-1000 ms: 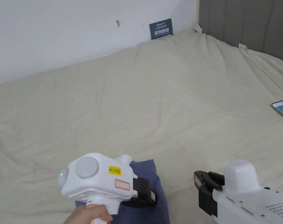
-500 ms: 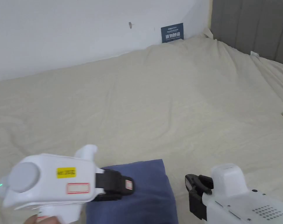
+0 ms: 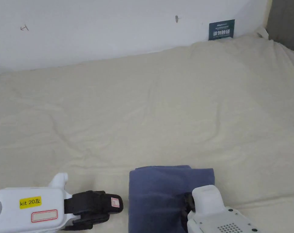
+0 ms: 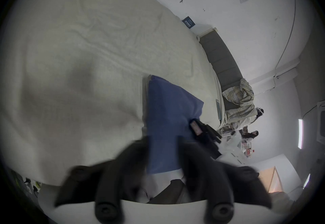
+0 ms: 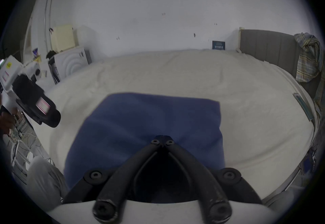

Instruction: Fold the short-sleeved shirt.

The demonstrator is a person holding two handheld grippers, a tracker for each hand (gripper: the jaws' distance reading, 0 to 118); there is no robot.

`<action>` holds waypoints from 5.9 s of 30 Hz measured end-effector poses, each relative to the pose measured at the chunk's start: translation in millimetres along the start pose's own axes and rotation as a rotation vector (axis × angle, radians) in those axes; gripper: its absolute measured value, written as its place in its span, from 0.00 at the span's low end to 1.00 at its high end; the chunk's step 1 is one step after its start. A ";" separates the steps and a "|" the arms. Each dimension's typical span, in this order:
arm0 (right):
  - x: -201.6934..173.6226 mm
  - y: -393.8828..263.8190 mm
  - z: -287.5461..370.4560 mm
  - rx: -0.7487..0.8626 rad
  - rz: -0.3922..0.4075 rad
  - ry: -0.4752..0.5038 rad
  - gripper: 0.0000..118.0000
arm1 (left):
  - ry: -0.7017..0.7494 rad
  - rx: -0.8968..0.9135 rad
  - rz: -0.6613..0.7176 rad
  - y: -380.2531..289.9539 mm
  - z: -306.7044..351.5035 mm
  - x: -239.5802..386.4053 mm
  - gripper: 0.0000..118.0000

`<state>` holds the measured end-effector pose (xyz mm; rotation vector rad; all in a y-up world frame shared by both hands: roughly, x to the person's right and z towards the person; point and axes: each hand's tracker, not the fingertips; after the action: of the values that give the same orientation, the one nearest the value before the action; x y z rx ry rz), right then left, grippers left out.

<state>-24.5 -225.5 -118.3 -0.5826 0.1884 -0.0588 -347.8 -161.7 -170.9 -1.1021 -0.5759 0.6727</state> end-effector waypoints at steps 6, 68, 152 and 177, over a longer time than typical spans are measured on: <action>2.4 4.5 2.0 -0.003 0.004 -0.006 0.00 | -0.077 -0.075 0.009 26.1 -46.9 -21.1 0.98; -143.8 155.4 13.0 0.559 0.099 -0.041 0.00 | 0.945 -0.022 -0.050 190.7 297.9 -237.2 0.23; -42.9 161.9 145.4 0.537 0.075 -0.072 0.92 | 0.822 1.113 -0.574 -68.4 60.1 173.5 1.00; -41.9 165.4 143.2 0.386 -0.100 -0.339 0.92 | 0.823 1.129 -0.506 -69.1 68.9 171.7 1.00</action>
<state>-37.6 -5.6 -85.7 -0.2099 -0.1806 -0.0898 -268.2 -13.7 -67.1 -0.0739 0.2650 -0.0029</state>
